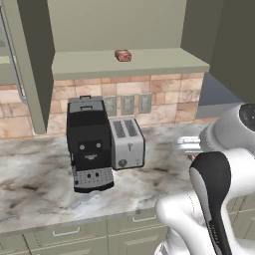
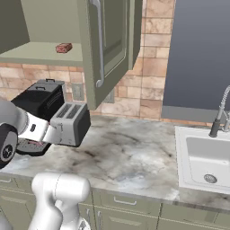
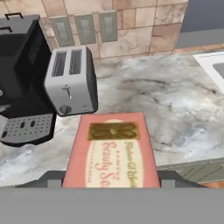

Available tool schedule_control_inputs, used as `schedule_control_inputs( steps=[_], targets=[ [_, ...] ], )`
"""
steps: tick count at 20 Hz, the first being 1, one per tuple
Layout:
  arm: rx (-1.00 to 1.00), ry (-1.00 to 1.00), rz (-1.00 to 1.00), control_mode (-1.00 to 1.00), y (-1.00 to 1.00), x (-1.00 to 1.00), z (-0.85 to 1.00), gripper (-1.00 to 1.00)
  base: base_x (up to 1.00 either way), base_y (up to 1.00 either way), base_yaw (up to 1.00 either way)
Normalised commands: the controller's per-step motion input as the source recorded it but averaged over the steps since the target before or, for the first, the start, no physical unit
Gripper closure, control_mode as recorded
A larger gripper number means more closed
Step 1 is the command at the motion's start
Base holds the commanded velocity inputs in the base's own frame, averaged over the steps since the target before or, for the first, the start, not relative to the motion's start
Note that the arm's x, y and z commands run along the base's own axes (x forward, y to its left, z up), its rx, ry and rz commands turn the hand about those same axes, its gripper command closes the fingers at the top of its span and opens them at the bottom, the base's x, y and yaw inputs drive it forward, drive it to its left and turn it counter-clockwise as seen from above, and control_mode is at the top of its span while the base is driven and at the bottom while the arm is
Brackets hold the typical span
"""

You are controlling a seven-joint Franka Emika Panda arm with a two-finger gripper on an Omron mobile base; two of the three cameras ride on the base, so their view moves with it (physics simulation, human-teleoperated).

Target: Locate and retrieve the bar soap and bar soap from the cabinet. Place them next to the sink.

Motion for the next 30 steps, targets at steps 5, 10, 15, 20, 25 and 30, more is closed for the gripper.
schedule_control_inputs(
  steps=[5,10,15,20,25,30],
  targets=[
    [-0.08,0.05,-0.02,-1.00,-0.41,-0.02,-0.54,1.00,0.00,0.00,0.00],
    [-0.06,0.02,-0.04,-1.00,-0.35,0.02,-0.70,1.00,0.00,0.00,0.00],
    [0.00,-0.02,0.00,-1.00,-0.14,0.22,-0.62,1.00,0.00,0.00,0.00],
    [0.00,-0.04,0.00,-1.00,-0.09,0.40,-0.56,1.00,0.00,0.00,0.00],
    [0.00,-0.09,0.00,-1.00,-0.09,0.48,-0.42,1.00,0.00,0.00,0.00],
    [0.00,-0.07,0.00,-1.00,-0.06,0.52,-0.42,1.00,0.00,0.00,0.00]
  ],
)
